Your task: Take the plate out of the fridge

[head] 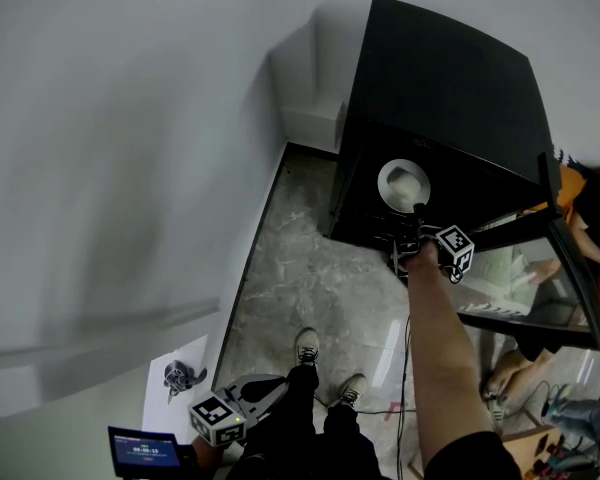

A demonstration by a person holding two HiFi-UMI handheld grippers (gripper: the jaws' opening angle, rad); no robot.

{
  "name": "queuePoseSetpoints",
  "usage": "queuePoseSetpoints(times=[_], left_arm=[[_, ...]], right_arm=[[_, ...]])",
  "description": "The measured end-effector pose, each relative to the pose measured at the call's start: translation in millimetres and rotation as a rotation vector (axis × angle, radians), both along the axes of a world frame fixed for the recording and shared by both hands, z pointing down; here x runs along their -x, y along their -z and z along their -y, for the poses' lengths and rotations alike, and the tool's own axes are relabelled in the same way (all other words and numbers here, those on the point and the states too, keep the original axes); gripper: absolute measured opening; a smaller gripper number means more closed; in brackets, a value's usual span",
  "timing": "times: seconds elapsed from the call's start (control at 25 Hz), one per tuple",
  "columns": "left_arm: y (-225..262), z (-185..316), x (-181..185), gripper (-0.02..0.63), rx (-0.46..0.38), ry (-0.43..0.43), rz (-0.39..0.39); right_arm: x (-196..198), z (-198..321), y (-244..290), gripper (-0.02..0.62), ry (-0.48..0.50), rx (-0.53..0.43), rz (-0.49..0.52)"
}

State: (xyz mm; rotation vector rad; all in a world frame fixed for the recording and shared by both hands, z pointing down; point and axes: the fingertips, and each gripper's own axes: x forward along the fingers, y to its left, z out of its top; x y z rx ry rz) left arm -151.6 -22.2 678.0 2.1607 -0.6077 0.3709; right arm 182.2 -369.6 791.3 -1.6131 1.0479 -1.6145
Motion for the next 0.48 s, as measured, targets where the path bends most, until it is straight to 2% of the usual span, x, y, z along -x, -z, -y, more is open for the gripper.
queuePoseSetpoints(times=[0.2, 0.48], left_arm=[[-1, -1, 7, 0.006, 0.006, 0.008, 0.000], [-6, 0, 6, 0.006, 0.016, 0.007, -0.009]], right_arm=[[1, 0, -11, 0.162, 0.003, 0.051, 0.002], [1, 8, -20, 0.161, -0.011, 0.090, -0.002]])
